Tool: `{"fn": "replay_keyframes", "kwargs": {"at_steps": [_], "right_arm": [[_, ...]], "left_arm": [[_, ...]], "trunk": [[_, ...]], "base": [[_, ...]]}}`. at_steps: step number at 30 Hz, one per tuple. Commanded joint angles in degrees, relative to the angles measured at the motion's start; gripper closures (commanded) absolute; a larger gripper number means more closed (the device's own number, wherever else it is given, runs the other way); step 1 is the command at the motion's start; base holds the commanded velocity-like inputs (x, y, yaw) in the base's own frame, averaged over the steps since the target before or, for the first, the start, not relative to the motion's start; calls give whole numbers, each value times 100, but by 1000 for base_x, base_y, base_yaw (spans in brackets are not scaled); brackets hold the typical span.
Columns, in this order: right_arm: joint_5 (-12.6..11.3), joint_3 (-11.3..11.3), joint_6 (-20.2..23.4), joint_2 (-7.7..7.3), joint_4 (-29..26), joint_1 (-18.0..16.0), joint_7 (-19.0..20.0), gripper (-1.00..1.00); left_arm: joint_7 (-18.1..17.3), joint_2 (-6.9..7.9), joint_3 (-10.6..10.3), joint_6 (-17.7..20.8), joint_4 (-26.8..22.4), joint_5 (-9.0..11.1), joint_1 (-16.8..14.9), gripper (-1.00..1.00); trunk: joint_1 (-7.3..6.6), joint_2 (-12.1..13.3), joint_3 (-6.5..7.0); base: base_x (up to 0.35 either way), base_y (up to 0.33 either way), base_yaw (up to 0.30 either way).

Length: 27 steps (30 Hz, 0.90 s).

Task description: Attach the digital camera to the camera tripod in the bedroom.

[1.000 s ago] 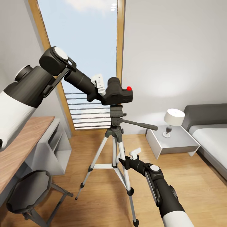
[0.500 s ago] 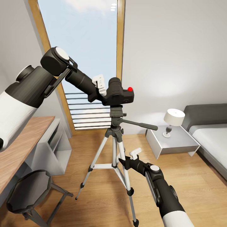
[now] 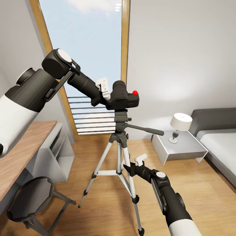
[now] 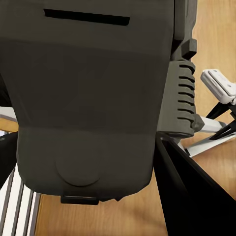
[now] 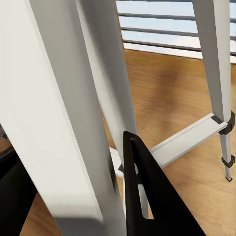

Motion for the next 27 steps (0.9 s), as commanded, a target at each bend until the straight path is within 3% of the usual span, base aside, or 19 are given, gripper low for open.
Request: {"fn": "replay_keyframes", "kwargs": {"at_steps": [1,6,7,27], "right_arm": [[220,-27,14,4,54,-4,41,100],[220,-27,14,4,54,-4,41,100],[220,-27,14,4,54,-4,41,100],[220,-25,14,4,54,-4,41,100]], "left_arm": [[-47,4,-4,40,-6,-47,-9,100],[-47,-1,-4,40,22,-47,-9,100],[-46,-1,-4,40,27,-47,-9,-100],[-45,-2,-4,40,28,-47,-9,-100]], "trunk": [[5,-10,-13],[5,-10,-13],[5,-10,-13],[5,-10,-13]], "base": [[0,0,0],[0,0,0],[0,0,0],[0,0,0]]}}
